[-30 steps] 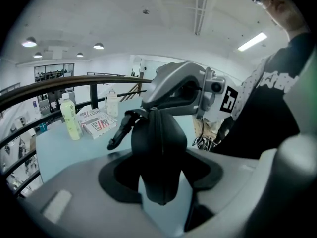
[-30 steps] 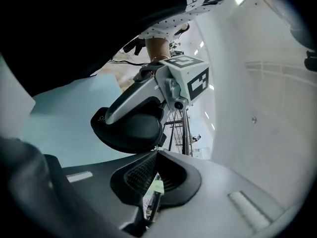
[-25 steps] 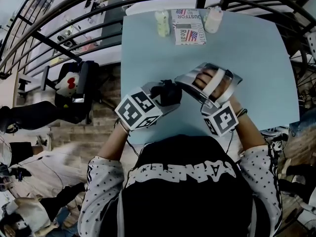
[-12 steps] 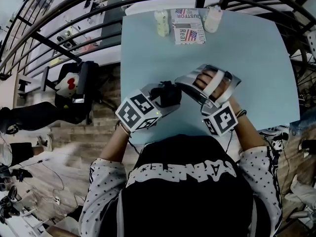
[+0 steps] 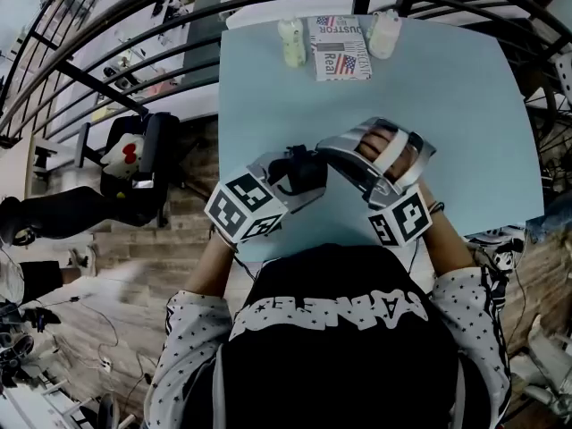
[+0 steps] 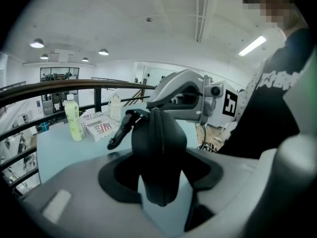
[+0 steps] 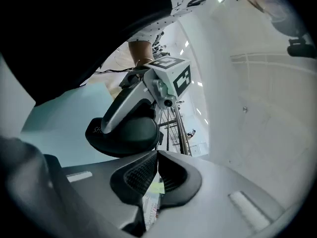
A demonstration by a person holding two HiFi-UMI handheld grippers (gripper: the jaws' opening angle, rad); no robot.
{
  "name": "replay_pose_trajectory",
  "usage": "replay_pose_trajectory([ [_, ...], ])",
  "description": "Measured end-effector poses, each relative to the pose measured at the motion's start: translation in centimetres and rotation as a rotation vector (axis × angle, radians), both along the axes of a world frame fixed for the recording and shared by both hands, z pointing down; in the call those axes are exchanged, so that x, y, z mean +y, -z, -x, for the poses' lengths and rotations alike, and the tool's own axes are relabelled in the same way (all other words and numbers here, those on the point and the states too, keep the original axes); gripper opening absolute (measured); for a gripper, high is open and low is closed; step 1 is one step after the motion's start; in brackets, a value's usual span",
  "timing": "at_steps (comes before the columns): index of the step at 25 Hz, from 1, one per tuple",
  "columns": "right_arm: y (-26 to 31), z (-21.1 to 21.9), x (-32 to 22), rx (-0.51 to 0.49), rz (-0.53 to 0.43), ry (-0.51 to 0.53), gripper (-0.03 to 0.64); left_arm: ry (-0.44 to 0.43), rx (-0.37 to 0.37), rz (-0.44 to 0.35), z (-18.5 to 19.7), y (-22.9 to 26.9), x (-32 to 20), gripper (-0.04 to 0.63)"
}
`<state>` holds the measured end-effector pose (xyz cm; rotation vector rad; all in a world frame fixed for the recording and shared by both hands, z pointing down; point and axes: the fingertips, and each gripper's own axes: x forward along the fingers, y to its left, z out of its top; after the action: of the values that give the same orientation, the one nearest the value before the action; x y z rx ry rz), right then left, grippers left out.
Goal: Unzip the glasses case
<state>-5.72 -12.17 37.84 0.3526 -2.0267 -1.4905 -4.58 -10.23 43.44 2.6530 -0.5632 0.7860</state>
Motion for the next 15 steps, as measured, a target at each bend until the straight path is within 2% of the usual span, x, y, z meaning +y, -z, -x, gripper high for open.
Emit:
replay_pose_trajectory([
  [9,1.0,-0.4,0.7,-0.098,0.054,-0.024,0.014,0.027,0.035,-0.039,0.3,1.5,0.1,0.000],
  [15,0.6,-1.2,0.4,-0.130,0.089,-0.073,0.008,0.072,0.092,-0.045,1.1,2.7,-0.4,0.000],
])
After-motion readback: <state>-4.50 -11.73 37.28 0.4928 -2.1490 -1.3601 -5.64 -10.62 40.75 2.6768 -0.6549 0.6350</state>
